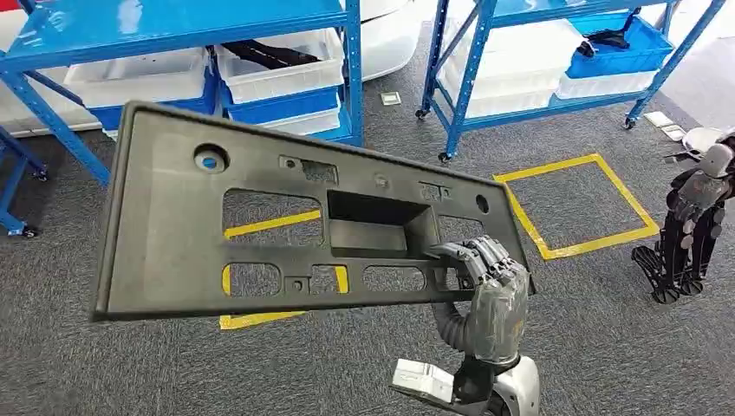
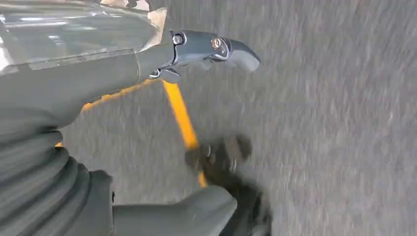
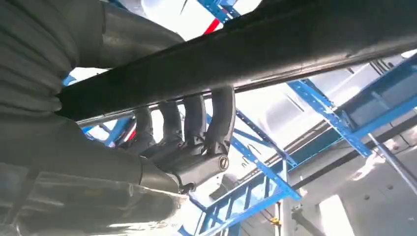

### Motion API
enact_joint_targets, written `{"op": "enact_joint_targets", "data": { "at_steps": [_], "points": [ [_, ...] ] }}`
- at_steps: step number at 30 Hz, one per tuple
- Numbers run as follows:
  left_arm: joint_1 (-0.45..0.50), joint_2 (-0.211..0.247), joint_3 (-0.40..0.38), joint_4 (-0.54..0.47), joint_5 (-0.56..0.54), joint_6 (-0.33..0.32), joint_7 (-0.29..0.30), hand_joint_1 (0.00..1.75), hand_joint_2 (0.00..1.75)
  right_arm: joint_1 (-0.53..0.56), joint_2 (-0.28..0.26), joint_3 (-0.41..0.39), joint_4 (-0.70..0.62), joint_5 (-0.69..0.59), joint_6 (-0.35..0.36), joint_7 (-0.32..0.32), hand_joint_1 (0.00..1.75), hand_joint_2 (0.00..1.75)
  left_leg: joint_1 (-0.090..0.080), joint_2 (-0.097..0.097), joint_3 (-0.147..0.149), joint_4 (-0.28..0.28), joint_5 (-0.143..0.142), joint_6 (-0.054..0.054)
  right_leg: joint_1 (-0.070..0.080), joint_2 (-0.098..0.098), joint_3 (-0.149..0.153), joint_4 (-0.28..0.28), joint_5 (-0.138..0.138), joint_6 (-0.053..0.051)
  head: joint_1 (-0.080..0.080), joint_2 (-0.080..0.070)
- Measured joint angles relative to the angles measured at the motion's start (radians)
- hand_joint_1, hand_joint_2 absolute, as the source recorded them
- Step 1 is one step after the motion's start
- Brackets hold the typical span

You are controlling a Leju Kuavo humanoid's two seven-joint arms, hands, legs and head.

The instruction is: Take the parts from the cabinet and place them on the table.

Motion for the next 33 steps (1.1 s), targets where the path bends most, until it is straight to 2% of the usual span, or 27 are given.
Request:
{"op": "enact_joint_targets", "data": {
  "at_steps": [1, 3, 5, 6, 7, 9, 10, 11, 12, 14, 15, 16, 17, 18, 20, 21, 22, 23, 24, 25, 26, 27, 28, 30, 31, 32, 33],
  "points": [
    [-0.002, -0.009, 0.043, -0.021, -0.034, -0.010, -0.007, 0.00, 1.75, 0.005, 0.000, 0.000, -0.003, 0.001, 0.000, 0.000, 1.75, 1.75, 0.008, -0.017, -0.003, 0.014, -0.013, -0.007, -0.012, 0.008, 0.004, -0.002, 0.003, -0.008, 0.000, 0.000],
    [-0.005, -0.034, 0.121, -0.048, -0.084, -0.026, -0.021, 0.00, 1.75, 0.006, 0.000, -0.002, -0.009, 0.003, 0.000, 0.003, 1.75, 1.75, 0.009, -0.063, -0.051, 0.128, -0.093, -0.008, -0.009, 0.021, 0.001, -0.002, 0.007, -0.032, -0.002, 0.000],
    [-0.005, -0.055, 0.186, -0.061, -0.119, -0.040, -0.033, 0.00, 1.75, 0.008, 0.000, -0.003, -0.010, 0.002, 0.000, 0.009, 1.75, 1.75, 0.009, -0.078, -0.126, 0.288, -0.166, -0.012, -0.003, 0.041, -0.003, -0.002, 0.009, -0.036, -0.002, 0.000],
    [-0.006, -0.064, 0.223, -0.070, -0.136, -0.045, -0.039, 0.00, 1.75, 0.011, 0.000, -0.003, -0.010, 0.003, 0.001, 0.011, 1.75, 1.75, 0.009, -0.079, -0.145, 0.325, -0.167, -0.013, -0.002, 0.053, -0.003, -0.001, 0.009, -0.036, -0.002, 0.000],
    [-0.009, -0.073, 0.251, -0.078, -0.154, -0.049, -0.044, 0.00, 1.75, 0.014, 0.000, -0.003, -0.010, -0.005, 0.009, 0.013, 1.75, 1.75, 0.009, -0.079, -0.139, 0.310, -0.141, -0.011, -0.001, 0.065, -0.003, -0.001, 0.009, -0.036, -0.002, 0.000],
    [-0.019, -0.090, 0.297, -0.094, -0.177, -0.050, -0.046, 0.00, 1.75, 0.010, -0.001, -0.004, -0.012, -0.125, 0.100, 0.011, 1.75, 1.75, 0.011, -0.086, -0.080, 0.194, -0.059, -0.008, -0.002, 0.085, 0.000, 0.001, 0.010, -0.034, -0.002, 0.000],
    [-0.027, -0.101, 0.331, -0.105, -0.192, -0.056, -0.047, 0.00, 1.75, 0.005, -0.001, -0.004, -0.010, -0.232, 0.170, -0.002, 1.75, 1.75, 0.013, -0.112, -0.028, 0.091, -0.014, -0.004, -0.002, 0.098, 0.001, 0.002, 0.011, -0.032, -0.002, 0.000],
    [-0.033, -0.108, 0.358, -0.115, -0.202, -0.062, -0.048, 0.00, 1.75, 0.002, 0.002, -0.009, -0.006, -0.288, 0.200, -0.009, 1.75, 1.75, 0.016, -0.159, 0.004, 0.033, -0.011, 0.001, 0.001, 0.105, -0.003, 0.004, 0.012, -0.028, -0.002, 0.000],
    [-0.036, -0.118, 0.384, -0.122, -0.206, -0.065, -0.049, 0.00, 1.75, -0.003, 0.005, -0.015, -0.002, -0.322, 0.214, -0.020, 1.75, 1.75, 0.017, -0.159, 0.009, 0.023, -0.010, 0.002, 0.007, 0.118, -0.012, 0.005, 0.016, -0.023, -0.001, 0.000],
    [-0.041, -0.130, 0.415, -0.134, -0.214, -0.067, -0.049, 0.00, 1.75, -0.013, 0.009, -0.026, -0.001, -0.332, 0.222, -0.030, 1.75, 1.75, 0.009, -0.133, 0.002, 0.020, -0.016, 0.006, 0.007, 0.138, -0.018, 0.003, 0.025, -0.008, 0.000, 0.000],
    [-0.044, -0.138, 0.424, -0.141, -0.214, -0.068, -0.050, 0.00, 1.75, -0.014, 0.009, -0.028, 0.000, -0.333, 0.225, -0.031, 1.75, 1.75, 0.009, -0.122, 0.001, 0.015, -0.011, 0.014, 0.009, 0.149, -0.025, -0.001, 0.030, 0.000, -0.002, 0.000],
    [-0.047, -0.146, 0.430, -0.144, -0.214, -0.068, -0.050, 0.00, 1.75, -0.014, 0.009, -0.028, 0.000, -0.334, 0.225, -0.032, 1.75, 1.75, 0.018, -0.108, 0.003, 0.002, -0.002, 0.026, 0.013, 0.141, -0.033, 0.011, 0.025, 0.003, 0.000, 0.000],
    [-0.049, -0.148, 0.437, -0.149, -0.214, -0.068, -0.051, 0.00, 1.75, -0.016, 0.009, -0.030, 0.000, -0.335, 0.226, -0.033, 1.75, 1.75, 0.012, -0.099, 0.002, -0.001, 0.001, 0.033, 0.012, 0.093, -0.052, 0.047, 0.004, 0.000, 0.000, 0.000],
    [-0.049, -0.149, 0.444, -0.153, -0.214, -0.069, -0.053, 0.00, 1.75, -0.021, 0.009, -0.031, 0.001, -0.343, 0.231, -0.036, 1.75, 1.75, 0.012, -0.086, 0.000, -0.001, 0.001, 0.039, 0.010, 0.065, -0.083, 0.106, -0.026, -0.004, 0.005, 0.000],
    [-0.049, -0.155, 0.462, -0.157, -0.228, -0.077, -0.055, 0.00, 1.75, -0.022, 0.010, -0.040, 0.005, -0.377, 0.257, -0.051, 1.75, 1.75, 0.007, -0.055, -0.002, 0.000, 0.001, 0.039, 0.007, 0.041, -0.166, 0.281, -0.095, -0.006, 0.005, 0.000],
    [-0.049, -0.157, 0.469, -0.157, -0.234, -0.079, -0.056, 0.00, 1.75, -0.021, 0.011, -0.044, 0.007, -0.387, 0.265, -0.058, 1.75, 1.75, 0.006, -0.042, -0.002, 0.001, 0.001, 0.039, 0.007, 0.040, -0.187, 0.331, -0.106, 0.000, 0.005, 0.000],
    [-0.050, -0.158, 0.474, -0.158, -0.236, -0.079, -0.057, 0.00, 1.75, -0.021, 0.011, -0.048, 0.010, -0.391, 0.270, -0.060, 1.75, 1.75, 0.005, -0.028, -0.002, 0.001, 0.001, 0.039, 0.007, 0.038, -0.182, 0.323, -0.099, 0.007, 0.005, 0.000],
    [-0.053, -0.160, 0.480, -0.158, -0.236, -0.080, -0.057, 0.00, 1.75, -0.021, 0.011, -0.052, 0.011, -0.394, 0.272, -0.061, 1.75, 1.75, 0.005, -0.017, -0.001, 0.001, 0.000, 0.038, 0.006, 0.035, -0.149, 0.267, -0.074, 0.017, 0.005, 0.000],
    [-0.056, -0.162, 0.483, -0.158, -0.236, -0.080, -0.057, 0.00, 1.75, -0.021, 0.013, -0.053, 0.011, -0.396, 0.272, -0.061, 1.75, 1.75, 0.005, -0.006, 0.001, 0.001, -0.001, 0.037, 0.005, 0.024, -0.100, 0.179, -0.042, 0.025, 0.005, 0.000],
    [-0.058, -0.163, 0.484, -0.159, -0.236, -0.080, -0.057, 0.00, 1.75, -0.021, 0.014, -0.054, 0.011, -0.396, 0.273, -0.061, 1.75, 1.75, 0.005, 0.002, 0.004, 0.001, -0.003, 0.034, 0.005, 0.002, -0.051, 0.090, -0.014, 0.029, 0.005, 0.000],
    [-0.058, -0.164, 0.487, -0.161, -0.237, -0.080, -0.057, 0.00, 1.75, -0.023, 0.016, -0.055, 0.011, -0.397, 0.273, -0.062, 1.75, 1.75, 0.000, 0.012, 0.009, 0.001, -0.006, 0.029, 0.009, -0.060, -0.004, -0.003, 0.000, 0.019, 0.005, 0.000],
    [-0.058, -0.166, 0.490, -0.163, -0.237, -0.080, -0.057, 0.00, 1.75, -0.024, 0.017, -0.056, 0.011, -0.397, 0.273, -0.063, 1.75, 1.75, -0.005, 0.021, 0.009, 0.002, -0.012, 0.021, 0.022, -0.053, 0.001, -0.003, 0.004, 0.011, 0.004, 0.000],
    [-0.060, -0.167, 0.494, -0.165, -0.239, -0.080, -0.059, 0.00, 1.75, -0.024, 0.019, -0.057, 0.012, -0.397, 0.275, -0.065, 1.75, 1.75, -0.006, 0.029, 0.013, 0.003, -0.012, 0.017, 0.016, -0.036, -0.007, -0.001, 0.007, 0.003, 0.003, 0.000],
    [-0.068, -0.169, 0.499, -0.166, -0.258, -0.089, -0.065, 0.00, 1.75, -0.021, 0.024, -0.067, 0.013, -0.402, 0.298, -0.073, 1.75, 1.75, -0.005, 0.052, 0.019, -0.001, -0.012, 0.009, 0.019, -0.014, -0.018, -0.001, 0.009, -0.007, 0.004, 0.000],
    [-0.072, -0.169, 0.505, -0.167, -0.269, -0.092, -0.069, 0.00, 1.75, -0.022, 0.031, -0.074, 0.013, -0.402, 0.308, -0.079, 1.75, 1.75, 0.000, 0.042, 0.017, 0.003, -0.020, -0.001, 0.001, -0.001, -0.004, -0.008, 0.016, -0.018, 0.003, 0.000],
    [-0.077, -0.170, 0.512, -0.168, -0.281, -0.097, -0.075, 0.00, 1.75, -0.021, 0.038, -0.081, 0.013, -0.402, 0.317, -0.085, 1.75, 1.75, 0.002, -0.013, 0.013, 0.024, -0.038, -0.008, -0.001, 0.010, -0.004, -0.009, 0.016, -0.019, 0.000, 0.000],
    [-0.080, -0.171, 0.517, -0.168, -0.291, -0.102, -0.081, 0.00, 1.75, -0.023, 0.045, -0.084, 0.014, -0.402, 0.326, -0.090, 1.75, 1.75, 0.004, -0.054, -0.010, 0.076, -0.075, -0.007, -0.002, 0.017, -0.005, -0.009, 0.019, -0.029, 0.000, 0.000]
  ]
}}
